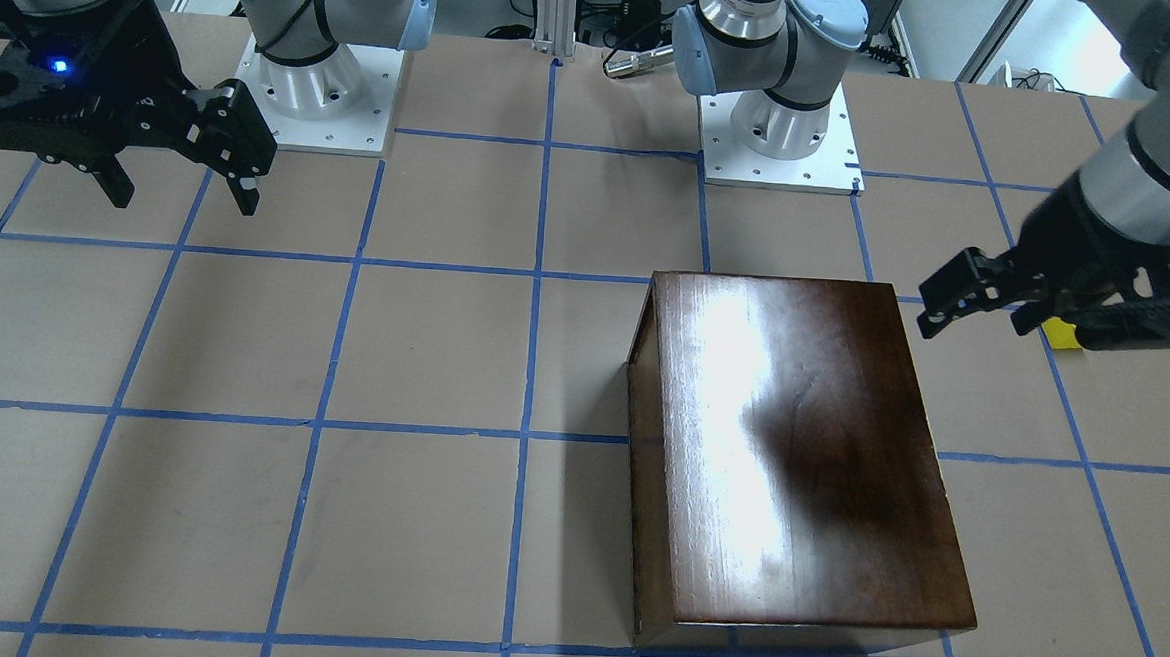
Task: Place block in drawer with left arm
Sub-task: 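Move the left gripper from above the cabinet toward the drawer's white handle, then hook the left gripper onto the white drawer handle, then pull the drawer open with the left gripper, away from the cabinet, then release the handle and move the left gripper toward the yellow block, then lower the left gripper and grasp the yellow block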
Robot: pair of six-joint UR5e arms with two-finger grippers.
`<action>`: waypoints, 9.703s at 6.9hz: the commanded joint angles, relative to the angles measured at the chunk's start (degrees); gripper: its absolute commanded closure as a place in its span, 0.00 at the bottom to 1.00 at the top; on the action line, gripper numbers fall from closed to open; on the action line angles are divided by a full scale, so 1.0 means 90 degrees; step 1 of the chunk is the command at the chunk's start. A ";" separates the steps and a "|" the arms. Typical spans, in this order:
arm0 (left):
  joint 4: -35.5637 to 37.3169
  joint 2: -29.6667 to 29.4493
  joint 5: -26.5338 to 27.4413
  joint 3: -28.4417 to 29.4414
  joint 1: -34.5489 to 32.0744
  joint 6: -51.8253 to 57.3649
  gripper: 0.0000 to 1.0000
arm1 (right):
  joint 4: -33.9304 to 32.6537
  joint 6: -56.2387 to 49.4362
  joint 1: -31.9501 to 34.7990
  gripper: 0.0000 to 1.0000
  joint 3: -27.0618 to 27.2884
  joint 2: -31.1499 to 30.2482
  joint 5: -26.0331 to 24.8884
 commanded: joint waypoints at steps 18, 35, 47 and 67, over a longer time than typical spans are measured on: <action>0.1425 -0.1255 -0.1017 -0.0821 0.0523 0.1115 0.00 | 0.0000 0.0000 0.0004 0.00 0.0000 -0.0010 0.0010; 0.1503 -0.1225 -0.0372 -0.0723 0.1636 0.1662 0.00 | 0.0000 0.0000 0.0004 0.00 0.0000 0.0000 0.0000; -0.0010 -0.0464 0.0349 -0.0136 0.2317 0.5142 0.00 | 0.0000 0.0000 -0.0006 0.00 0.0000 0.0000 0.0010; 0.4345 -0.0864 0.0800 -0.3419 0.4371 1.3781 0.00 | 0.0000 0.0000 -0.0006 0.00 0.0000 -0.0010 0.0000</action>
